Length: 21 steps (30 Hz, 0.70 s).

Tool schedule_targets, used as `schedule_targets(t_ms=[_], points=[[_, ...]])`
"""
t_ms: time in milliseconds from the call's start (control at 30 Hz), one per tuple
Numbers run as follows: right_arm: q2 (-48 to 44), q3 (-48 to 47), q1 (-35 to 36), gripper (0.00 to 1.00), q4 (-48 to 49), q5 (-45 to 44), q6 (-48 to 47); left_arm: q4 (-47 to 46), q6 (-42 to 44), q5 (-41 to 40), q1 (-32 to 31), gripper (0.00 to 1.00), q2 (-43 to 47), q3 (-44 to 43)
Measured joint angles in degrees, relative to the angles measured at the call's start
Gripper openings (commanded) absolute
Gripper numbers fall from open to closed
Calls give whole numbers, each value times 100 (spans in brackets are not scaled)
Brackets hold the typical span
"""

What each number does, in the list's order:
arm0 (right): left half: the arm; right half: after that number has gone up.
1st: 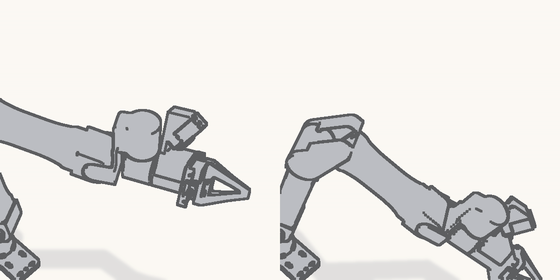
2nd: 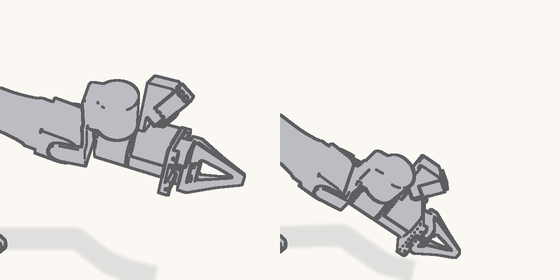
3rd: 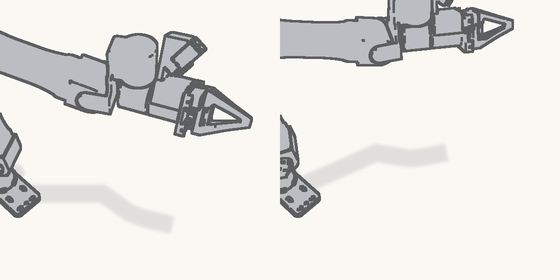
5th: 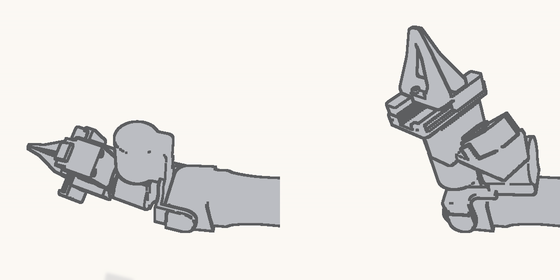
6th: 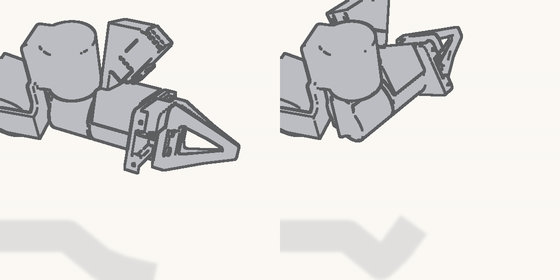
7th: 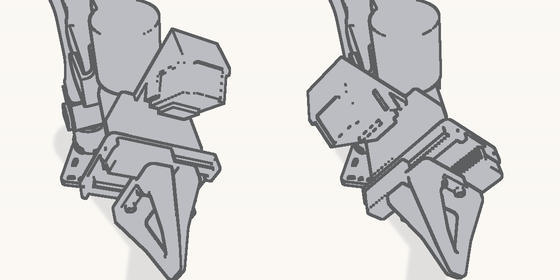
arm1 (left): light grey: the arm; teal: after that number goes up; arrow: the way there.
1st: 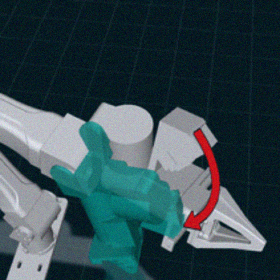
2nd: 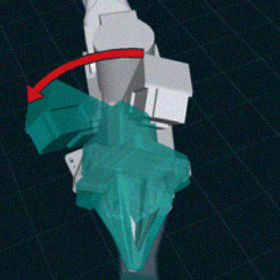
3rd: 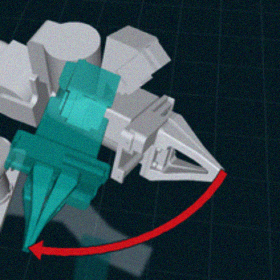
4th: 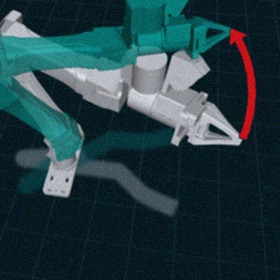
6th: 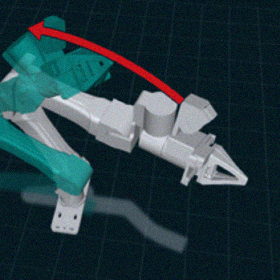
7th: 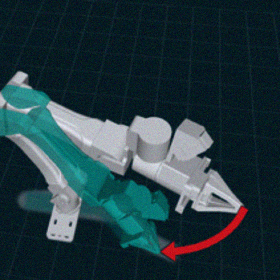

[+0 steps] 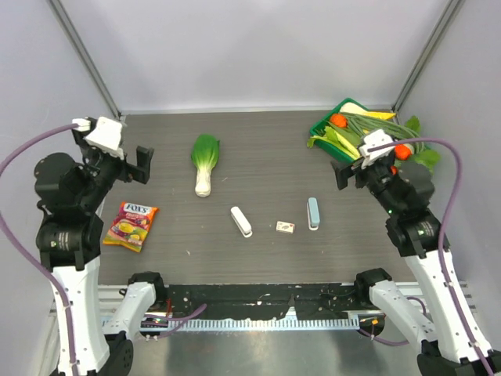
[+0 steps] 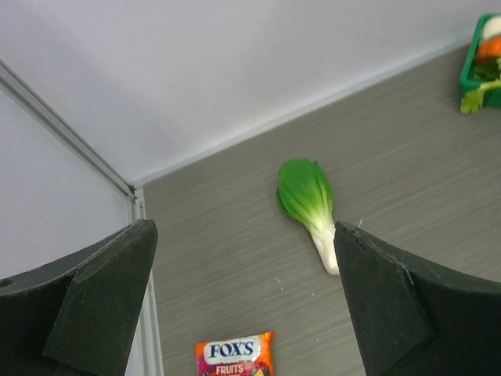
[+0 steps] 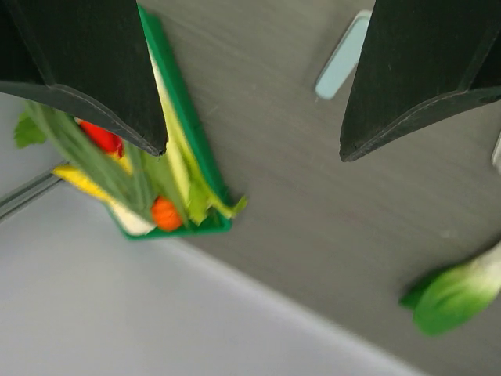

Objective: Load the staples into the stapler
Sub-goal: Pick up the stapler from the center of the board.

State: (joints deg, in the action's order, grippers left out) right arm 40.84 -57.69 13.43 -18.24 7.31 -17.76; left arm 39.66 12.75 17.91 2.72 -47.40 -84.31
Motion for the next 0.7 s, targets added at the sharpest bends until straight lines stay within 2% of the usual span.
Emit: schedule_targets(t_ms=[133,400,567,700], points=[[22,656,0,97,-234,323,-166,-37,492,125,-2,99,-11,732],[-111,981,0,97,-404,745,-315,-131,1961,348,-24,100,-313,1961],[-26,1091,0,97,-409,804,-378,-118,3047,472,-162,100,-649,2024],[85,1110,0,97,-407,807,-431,-90,4028,531,-592,100,-975,1974]])
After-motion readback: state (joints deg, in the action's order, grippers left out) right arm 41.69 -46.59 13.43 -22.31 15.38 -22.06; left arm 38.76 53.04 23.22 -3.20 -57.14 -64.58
